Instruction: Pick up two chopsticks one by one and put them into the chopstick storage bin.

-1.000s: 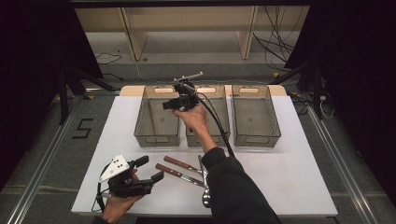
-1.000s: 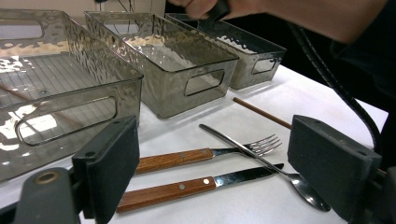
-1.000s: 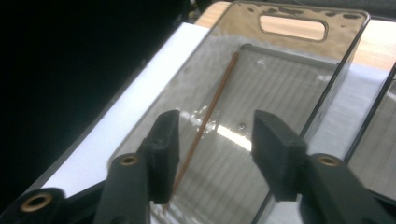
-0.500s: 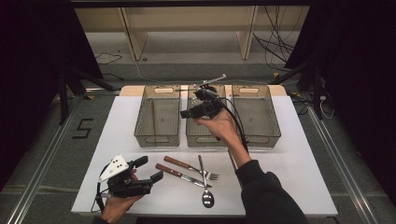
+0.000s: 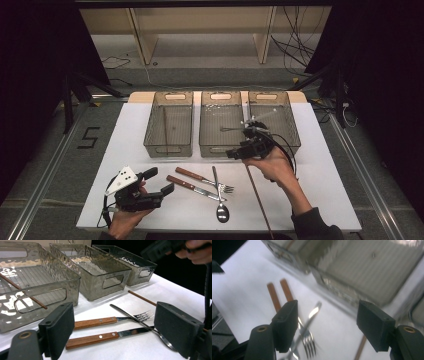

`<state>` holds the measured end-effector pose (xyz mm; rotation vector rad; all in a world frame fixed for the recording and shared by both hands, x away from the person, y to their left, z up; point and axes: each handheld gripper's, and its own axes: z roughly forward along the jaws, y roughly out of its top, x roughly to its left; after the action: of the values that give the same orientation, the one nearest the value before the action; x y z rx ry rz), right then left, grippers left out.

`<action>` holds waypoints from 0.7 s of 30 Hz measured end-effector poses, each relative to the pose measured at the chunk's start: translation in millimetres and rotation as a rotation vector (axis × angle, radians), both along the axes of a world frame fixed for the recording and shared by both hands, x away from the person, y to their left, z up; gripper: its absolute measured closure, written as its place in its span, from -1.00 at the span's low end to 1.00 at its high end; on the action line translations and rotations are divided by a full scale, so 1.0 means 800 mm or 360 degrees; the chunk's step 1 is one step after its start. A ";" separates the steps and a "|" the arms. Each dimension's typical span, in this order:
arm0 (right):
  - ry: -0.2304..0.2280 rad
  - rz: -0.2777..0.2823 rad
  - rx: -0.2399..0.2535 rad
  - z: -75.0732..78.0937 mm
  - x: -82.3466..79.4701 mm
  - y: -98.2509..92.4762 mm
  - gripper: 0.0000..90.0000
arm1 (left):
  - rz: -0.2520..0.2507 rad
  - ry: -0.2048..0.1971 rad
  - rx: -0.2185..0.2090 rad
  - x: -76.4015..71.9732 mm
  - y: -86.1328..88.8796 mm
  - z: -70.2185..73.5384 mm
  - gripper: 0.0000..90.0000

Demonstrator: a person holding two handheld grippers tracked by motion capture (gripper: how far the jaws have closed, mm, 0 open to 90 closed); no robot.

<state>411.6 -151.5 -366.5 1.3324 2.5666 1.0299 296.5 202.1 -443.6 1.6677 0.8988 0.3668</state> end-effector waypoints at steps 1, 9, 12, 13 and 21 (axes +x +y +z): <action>0.0023 -0.0004 -0.0006 -0.005 -0.004 -0.005 -0.23 | 0.0002 0.0000 0.0001 0.000 0.000 0.000 -0.64; 0.0116 -0.0062 -0.0133 -0.043 -0.030 -0.037 -0.18 | 0.0009 0.0003 -0.0004 0.000 0.001 0.000 -0.64; 0.0153 -0.0088 -0.0173 -0.055 -0.040 -0.047 -0.14 | 0.0008 0.0003 -0.0002 0.000 0.001 0.000 -0.64; 0.0153 -0.0088 -0.0173 -0.055 -0.040 -0.047 -0.14 | 0.0008 0.0003 -0.0002 0.000 0.001 0.000 -0.64; 0.0255 -0.0092 -0.0302 -0.076 -0.054 -0.049 -0.03 | 0.0008 0.0000 -0.0002 0.000 0.001 0.000 -0.64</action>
<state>368.1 -190.7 -427.0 1.4825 2.6405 0.6762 296.6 203.1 -443.6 1.6644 0.9030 0.3693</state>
